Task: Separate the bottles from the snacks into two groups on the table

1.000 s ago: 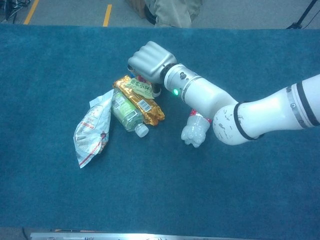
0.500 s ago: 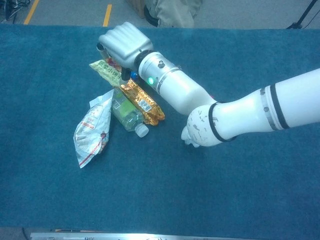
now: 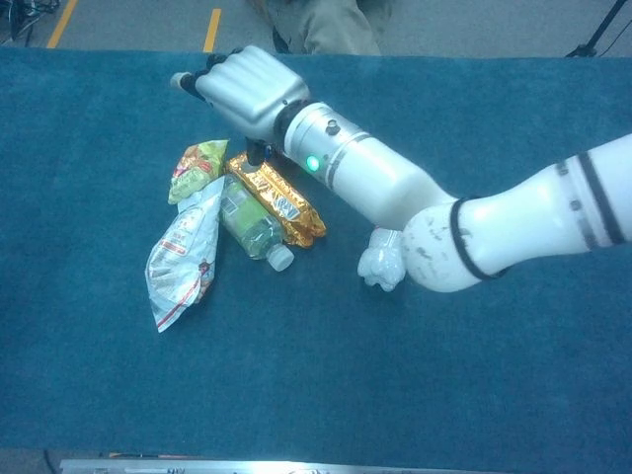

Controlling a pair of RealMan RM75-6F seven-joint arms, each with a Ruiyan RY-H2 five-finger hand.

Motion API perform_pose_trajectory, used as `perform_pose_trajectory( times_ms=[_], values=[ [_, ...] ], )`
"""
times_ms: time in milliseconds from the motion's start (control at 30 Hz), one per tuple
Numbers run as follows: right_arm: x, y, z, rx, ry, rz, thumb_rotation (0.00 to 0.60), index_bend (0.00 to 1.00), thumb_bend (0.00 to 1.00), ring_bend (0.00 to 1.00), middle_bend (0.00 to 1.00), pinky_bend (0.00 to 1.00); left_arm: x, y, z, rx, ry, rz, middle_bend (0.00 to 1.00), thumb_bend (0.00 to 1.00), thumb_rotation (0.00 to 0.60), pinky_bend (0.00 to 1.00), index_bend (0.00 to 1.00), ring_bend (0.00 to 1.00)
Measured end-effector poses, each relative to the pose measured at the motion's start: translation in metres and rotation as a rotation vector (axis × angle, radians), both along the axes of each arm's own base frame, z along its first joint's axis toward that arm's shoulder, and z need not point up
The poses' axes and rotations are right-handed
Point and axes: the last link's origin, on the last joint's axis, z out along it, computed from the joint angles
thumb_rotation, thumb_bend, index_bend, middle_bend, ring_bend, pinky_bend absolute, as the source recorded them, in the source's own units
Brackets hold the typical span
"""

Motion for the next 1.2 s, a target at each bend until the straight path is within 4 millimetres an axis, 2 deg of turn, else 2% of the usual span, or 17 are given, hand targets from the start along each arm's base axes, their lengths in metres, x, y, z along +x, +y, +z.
perform_pose_trajectory(
  times_ms=[133,333,433,667,867,1100,1200],
  values=[
    [-0.029,0.004,0.027,0.038,0.039,0.010,0.600,0.08,0.06,0.13,0.26,0.20,-0.002,0.000,-0.001,-0.004,0.000,0.004,0.20,0.41,0.600,0.15,0.10,0.19],
    [-0.094,0.021,0.064,0.115,0.158,-0.003,0.600,0.08,0.00,0.13,0.27,0.21,-0.002,0.002,-0.005,-0.018,-0.007,0.002,0.20,0.40,0.600,0.15,0.10,0.19],
    [-0.118,0.033,0.074,0.148,0.187,-0.009,0.600,0.08,0.00,0.14,0.27,0.23,-0.002,0.003,-0.007,-0.024,-0.007,0.003,0.20,0.40,0.600,0.15,0.10,0.19],
    [-0.159,0.059,0.080,0.219,0.218,-0.017,0.600,0.08,0.00,0.14,0.27,0.23,-0.001,0.006,-0.012,-0.038,-0.011,0.005,0.20,0.41,0.600,0.15,0.10,0.19],
    [-0.180,0.067,0.076,0.239,0.280,-0.002,0.600,0.08,0.00,0.14,0.27,0.23,-0.002,0.006,-0.014,-0.042,-0.011,0.014,0.19,0.40,0.600,0.15,0.10,0.19],
    [-0.186,0.066,0.062,0.231,0.327,0.026,0.600,0.09,0.00,0.14,0.27,0.23,-0.004,0.005,-0.013,-0.042,-0.014,0.025,0.20,0.40,0.600,0.15,0.10,0.19],
    [-0.186,0.065,0.055,0.234,0.342,0.030,0.600,0.12,0.00,0.15,0.28,0.23,-0.004,0.005,-0.013,-0.041,-0.016,0.026,0.20,0.40,0.600,0.15,0.10,0.19]
  ],
)
